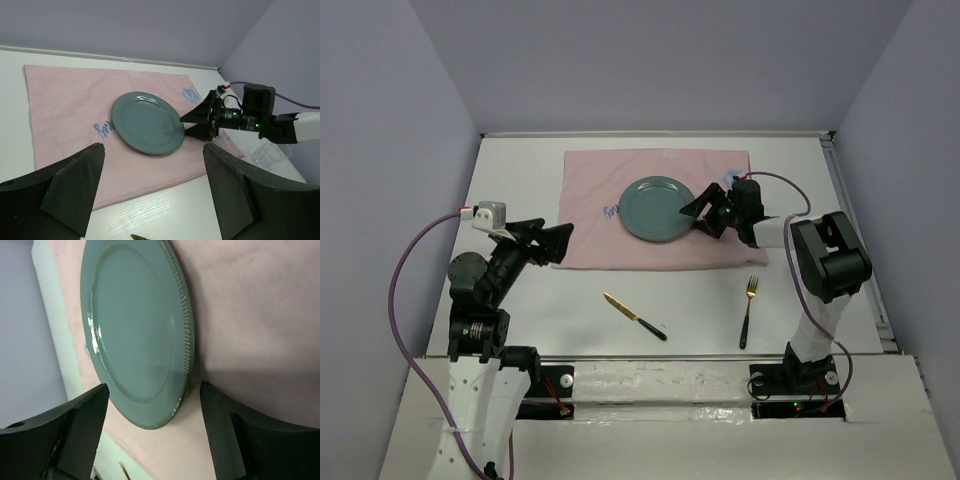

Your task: Set the dinner table for one person

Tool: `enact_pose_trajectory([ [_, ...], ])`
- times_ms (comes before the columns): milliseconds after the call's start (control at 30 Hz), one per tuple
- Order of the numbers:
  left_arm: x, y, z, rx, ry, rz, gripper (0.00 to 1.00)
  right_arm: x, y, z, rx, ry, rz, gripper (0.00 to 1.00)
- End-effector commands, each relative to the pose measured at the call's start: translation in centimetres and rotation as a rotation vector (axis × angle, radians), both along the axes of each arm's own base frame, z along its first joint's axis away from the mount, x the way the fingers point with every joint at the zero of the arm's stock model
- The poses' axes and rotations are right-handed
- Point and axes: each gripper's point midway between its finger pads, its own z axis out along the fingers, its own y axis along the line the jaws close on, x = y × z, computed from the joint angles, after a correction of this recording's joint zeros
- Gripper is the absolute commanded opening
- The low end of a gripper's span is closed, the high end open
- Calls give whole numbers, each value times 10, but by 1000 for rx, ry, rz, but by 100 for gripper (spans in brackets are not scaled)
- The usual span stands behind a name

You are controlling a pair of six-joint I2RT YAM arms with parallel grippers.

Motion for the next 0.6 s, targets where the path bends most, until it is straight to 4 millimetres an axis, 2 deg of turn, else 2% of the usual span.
enact_pose_trajectory([
  [0, -5, -6, 22, -6, -82, -35, 91, 0, -24, 18, -175, -76, -49, 83],
  [100, -7, -6, 24, -6, -88, -38, 91, -6, -40, 28, -262, -96, -72, 92],
  [167, -8, -7, 25, -6, -94, -43, 91, -13, -47, 33, -309, -108, -66, 94],
  [267, -8, -8, 26, -8, -96, -51, 91, -24, -63, 59, -381, -159, -95, 92],
  [300, -9, -8, 26, -9, -97, -54, 91, -28, -79, 76, -437, -186, -145, 87],
  [333, -9, -9, 26, -9, -98, -57, 91, -31, -93, 83, -478, -185, -185, 84],
  [367, -10, -10, 27, -8, -101, -66, 91, -36, -118, 85, -574, -167, -276, 81],
  [400, -11, -11, 27, -6, -104, -70, 91, -43, -134, 108, -623, -215, -326, 79],
  [467, -13, -16, 28, -3, -103, -99, 91, -55, -166, 121, -728, -215, -425, 77],
  [500, -14, -17, 29, 0, -107, -108, 91, -67, -188, 121, -826, -181, -478, 75],
  [533, -15, -19, 29, 1, -107, -122, 91, -75, -203, 131, -847, -179, -527, 74],
  [567, -17, -22, 30, 2, -110, -134, 91, -87, -221, 127, -902, -128, -561, 71],
])
